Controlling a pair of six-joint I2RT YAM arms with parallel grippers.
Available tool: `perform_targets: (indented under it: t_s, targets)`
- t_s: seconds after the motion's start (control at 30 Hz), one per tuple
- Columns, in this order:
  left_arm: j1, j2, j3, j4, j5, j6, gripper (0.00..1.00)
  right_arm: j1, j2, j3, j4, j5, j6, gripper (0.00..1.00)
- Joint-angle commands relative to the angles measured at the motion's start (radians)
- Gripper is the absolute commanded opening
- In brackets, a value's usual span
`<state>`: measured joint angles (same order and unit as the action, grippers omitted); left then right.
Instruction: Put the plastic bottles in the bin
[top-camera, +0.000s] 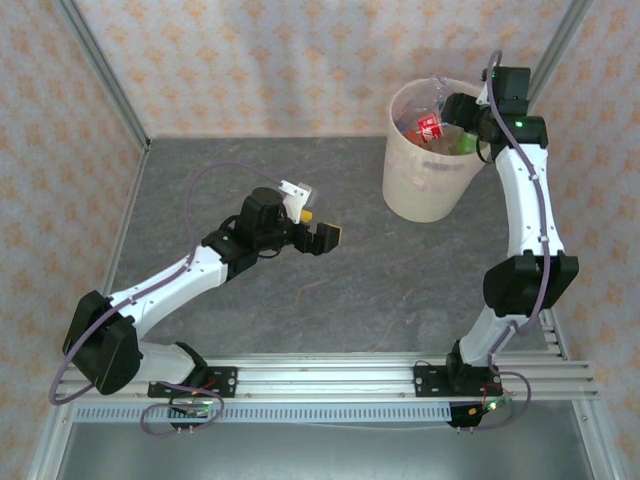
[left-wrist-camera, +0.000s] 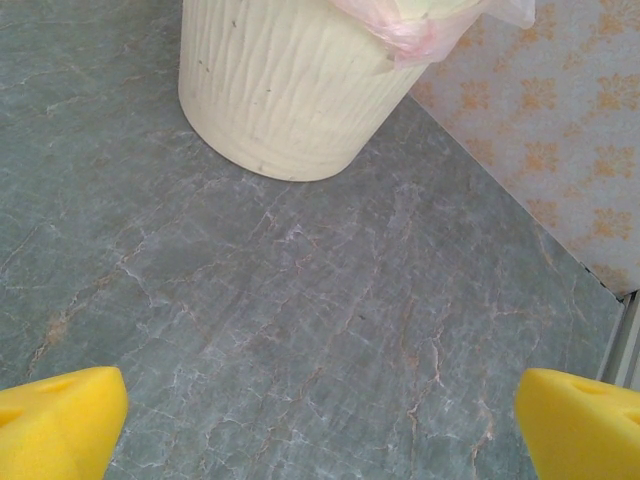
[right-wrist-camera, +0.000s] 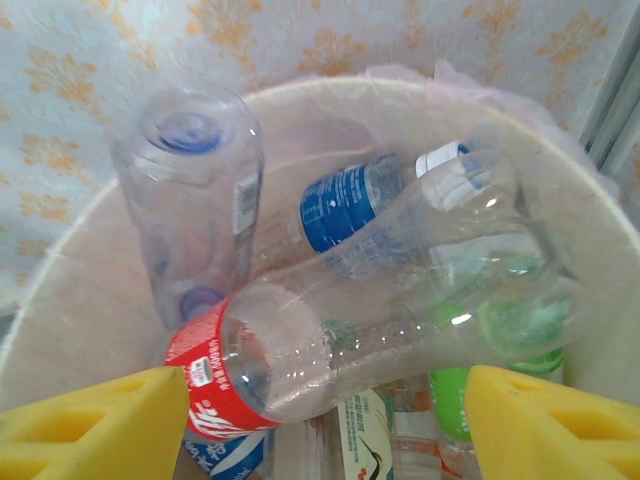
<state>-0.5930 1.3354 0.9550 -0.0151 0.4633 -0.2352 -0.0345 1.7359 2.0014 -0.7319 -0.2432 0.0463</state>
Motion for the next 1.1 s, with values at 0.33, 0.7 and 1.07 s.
perform_targets:
  t_s: [0.33,0.7,1.07]
  targets:
    - [0.01,0.002,0.021,-0.021,-0.024,0.007,1.0,-0.008,0.178,0.266,-0.023,0.311,0.055,0.55]
    - [0.013,0.004,0.016,-0.021,-0.029,0.009,1.0,-0.008,0.492,0.801,-0.513,0.251,0.025,0.5]
    - [0.017,-0.001,-0.001,-0.006,-0.03,0.007,1.0,0.013,0.462,0.795,-0.617,0.294,-0.003,0.49]
